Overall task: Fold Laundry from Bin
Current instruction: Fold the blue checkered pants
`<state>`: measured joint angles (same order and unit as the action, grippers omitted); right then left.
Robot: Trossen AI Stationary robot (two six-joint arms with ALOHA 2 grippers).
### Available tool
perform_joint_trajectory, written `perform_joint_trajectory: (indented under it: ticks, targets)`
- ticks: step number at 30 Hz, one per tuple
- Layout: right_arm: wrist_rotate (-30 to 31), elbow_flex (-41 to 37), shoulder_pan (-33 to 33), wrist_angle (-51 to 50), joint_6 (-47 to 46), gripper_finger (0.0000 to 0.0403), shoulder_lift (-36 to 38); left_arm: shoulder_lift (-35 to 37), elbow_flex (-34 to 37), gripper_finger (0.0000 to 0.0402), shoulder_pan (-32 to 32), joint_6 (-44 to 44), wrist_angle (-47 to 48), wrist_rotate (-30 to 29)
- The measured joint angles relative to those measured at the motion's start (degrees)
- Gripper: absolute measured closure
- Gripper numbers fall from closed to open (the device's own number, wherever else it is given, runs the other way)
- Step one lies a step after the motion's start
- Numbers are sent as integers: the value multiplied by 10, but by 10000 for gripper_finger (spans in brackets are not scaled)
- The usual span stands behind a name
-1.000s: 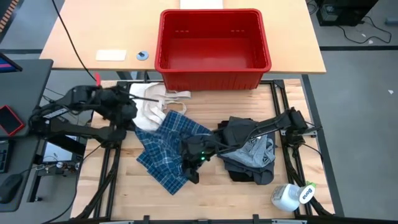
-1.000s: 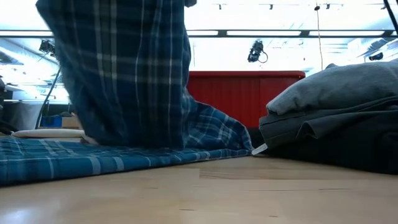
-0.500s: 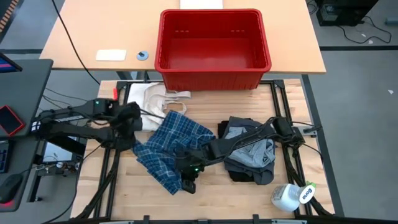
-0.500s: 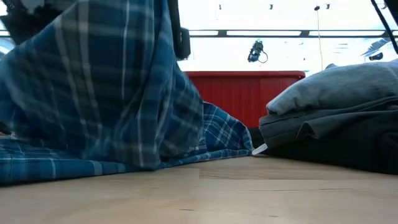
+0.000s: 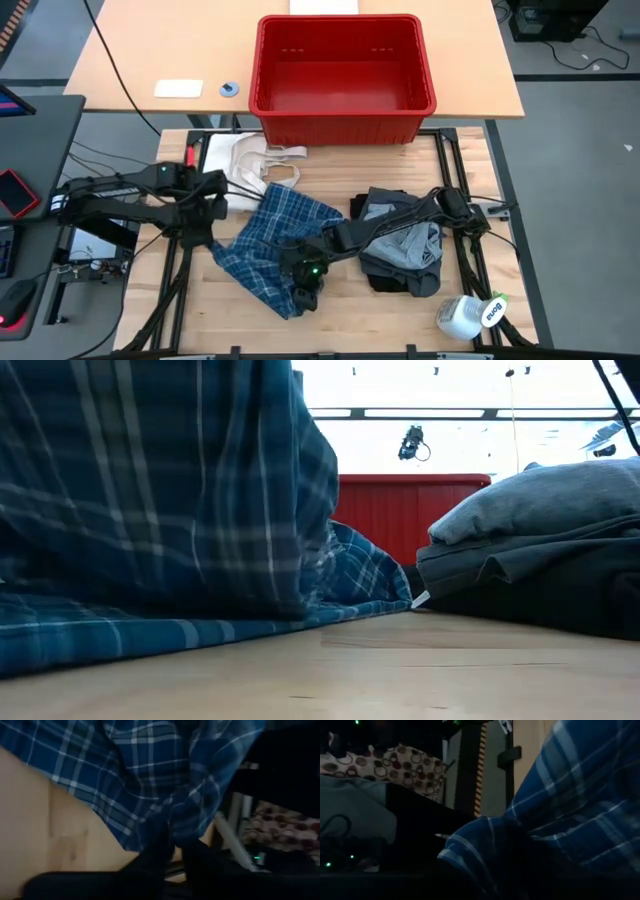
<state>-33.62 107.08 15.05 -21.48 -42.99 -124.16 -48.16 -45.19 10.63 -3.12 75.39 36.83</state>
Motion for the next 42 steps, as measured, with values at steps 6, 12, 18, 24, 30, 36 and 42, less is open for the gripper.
perform_joint_trajectory:
  ticks: [6, 12, 18, 24, 30, 36, 42]
  targets:
    - [50, 50, 4, -74, 44, 245, 1, 3, -43, 208, 0, -23, 21, 8]
    - [54, 95, 3, -191, 37, 245, 1, 4, -76, 117, 0, -35, 10, 12]
    - [108, 112, 51, -253, 33, 244, 2, 3, -80, 109, 0, -57, -40, 3]
    - [188, 59, 93, -310, 52, 222, -5, 3, -80, 109, 0, -77, -84, -31]
    - [158, 39, 94, -291, 5, 151, -5, 2, -62, 109, 0, -123, -193, -46]
    - [119, 55, 105, -302, -87, 92, -5, 2, -52, 109, -34, -193, -247, -50]
    - [51, 88, 137, -307, -211, 88, -3, 2, -52, 109, -110, -216, -249, -140]
